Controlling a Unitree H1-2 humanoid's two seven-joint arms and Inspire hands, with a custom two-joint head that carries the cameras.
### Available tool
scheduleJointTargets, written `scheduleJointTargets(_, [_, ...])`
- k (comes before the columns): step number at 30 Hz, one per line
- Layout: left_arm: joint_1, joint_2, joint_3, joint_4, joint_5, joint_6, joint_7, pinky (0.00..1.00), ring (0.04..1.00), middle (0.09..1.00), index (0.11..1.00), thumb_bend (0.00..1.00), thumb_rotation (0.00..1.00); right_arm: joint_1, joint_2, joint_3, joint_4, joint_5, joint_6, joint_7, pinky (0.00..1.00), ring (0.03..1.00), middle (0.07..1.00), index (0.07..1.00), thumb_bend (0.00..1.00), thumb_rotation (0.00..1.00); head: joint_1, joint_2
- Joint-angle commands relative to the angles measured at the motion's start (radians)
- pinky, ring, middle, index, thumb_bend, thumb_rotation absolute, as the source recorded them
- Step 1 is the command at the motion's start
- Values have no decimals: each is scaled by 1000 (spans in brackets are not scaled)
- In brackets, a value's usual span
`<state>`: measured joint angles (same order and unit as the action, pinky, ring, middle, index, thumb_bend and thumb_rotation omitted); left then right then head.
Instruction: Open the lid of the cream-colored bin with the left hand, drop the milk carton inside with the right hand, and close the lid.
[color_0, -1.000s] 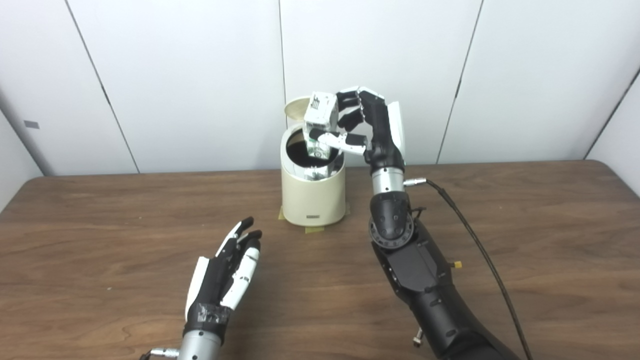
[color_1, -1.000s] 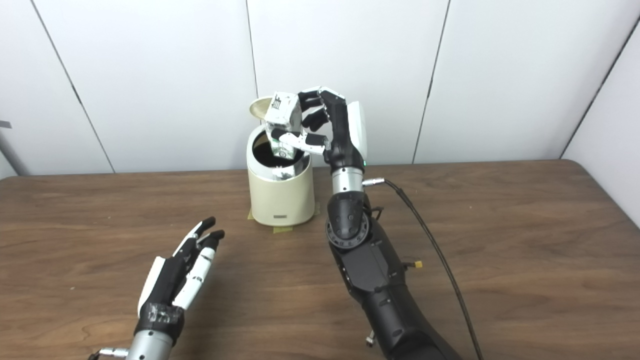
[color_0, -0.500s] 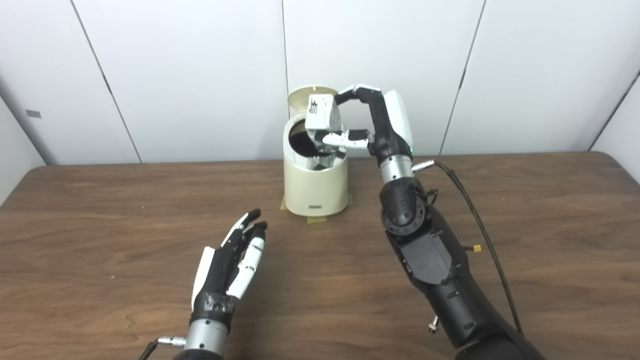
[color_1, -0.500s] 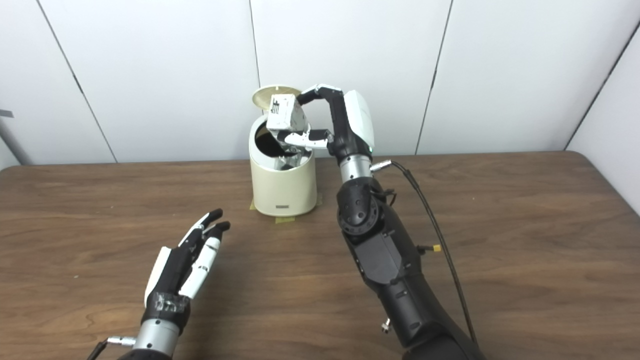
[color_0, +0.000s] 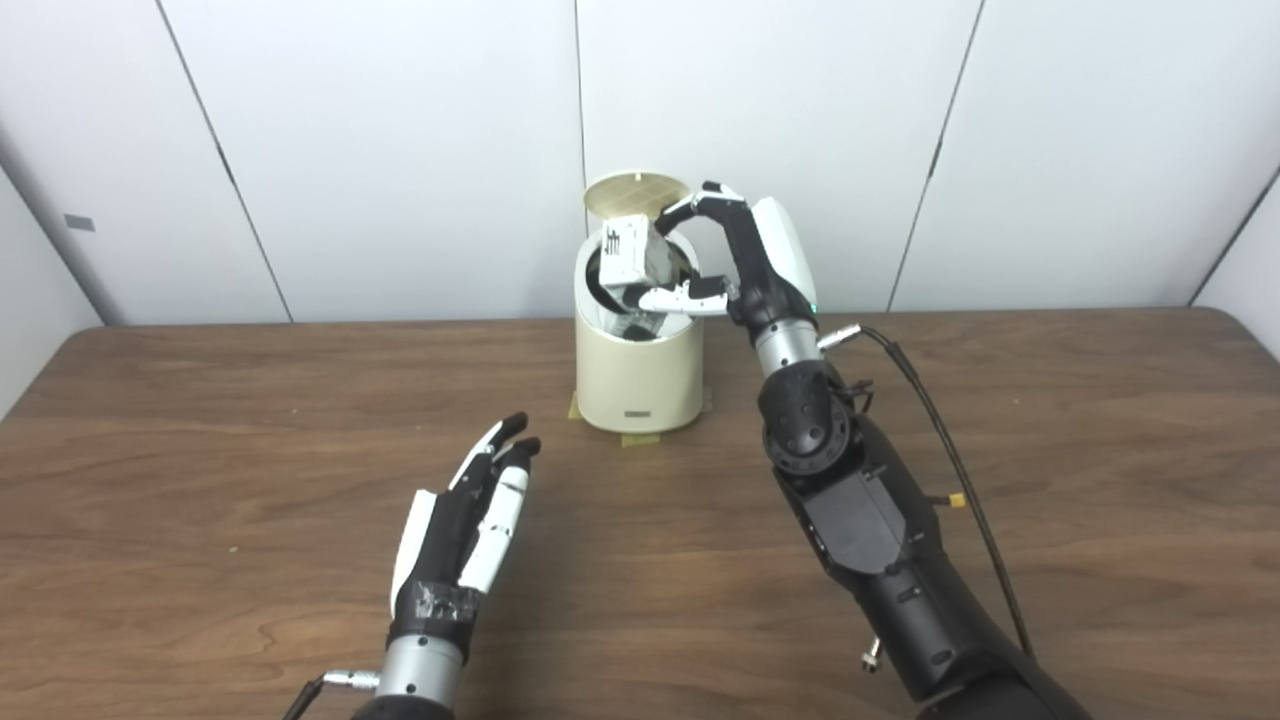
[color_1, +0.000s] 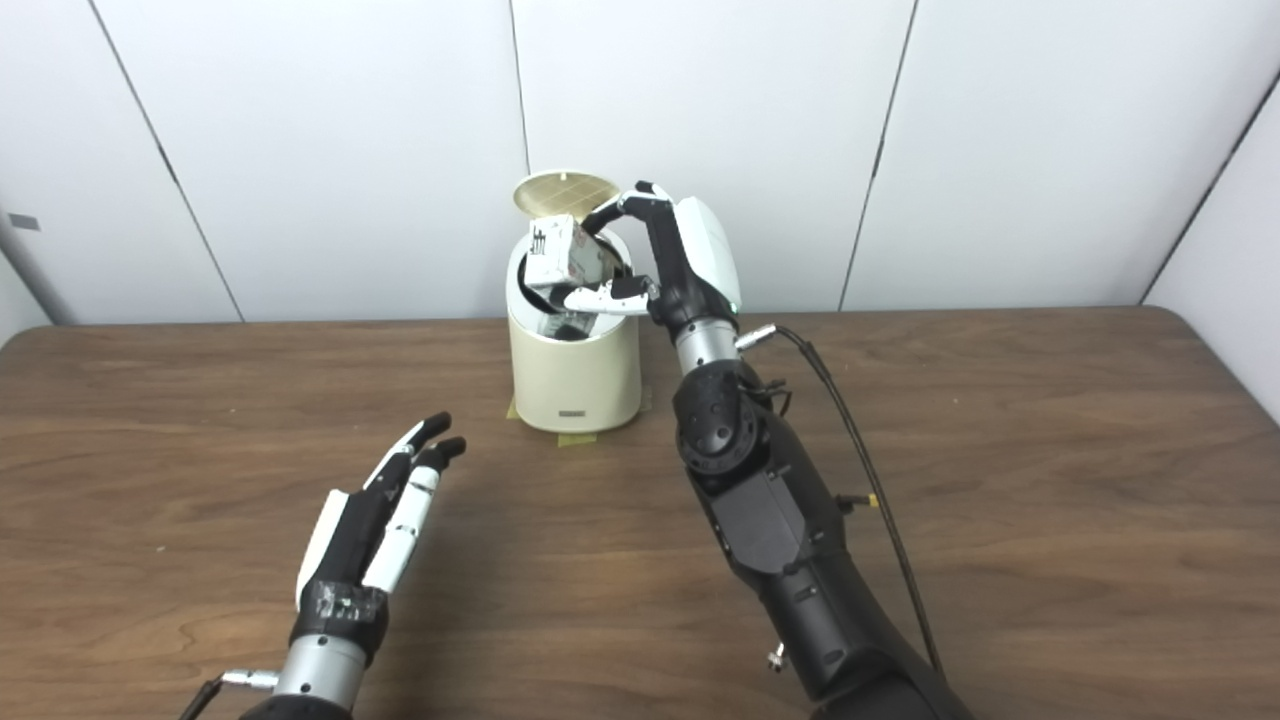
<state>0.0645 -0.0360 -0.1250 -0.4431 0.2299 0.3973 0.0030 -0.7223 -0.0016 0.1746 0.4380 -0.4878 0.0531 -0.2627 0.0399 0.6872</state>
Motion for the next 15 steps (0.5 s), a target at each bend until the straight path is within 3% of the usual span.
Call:
scheduleJointTargets(1, [-7, -11, -2, -16, 0, -27, 7, 966, 913, 864, 914, 279, 769, -59, -5, -10, -41, 5, -9, -7, 840, 891, 812, 496, 524, 145, 0, 1])
scheduleJointTargets(15, [-12, -1, -8, -2, 17, -39, 7, 974, 912, 858, 910, 251, 714, -57, -10, -19, -40, 11, -12, -15, 827, 852, 771, 496, 523, 154, -10, -11])
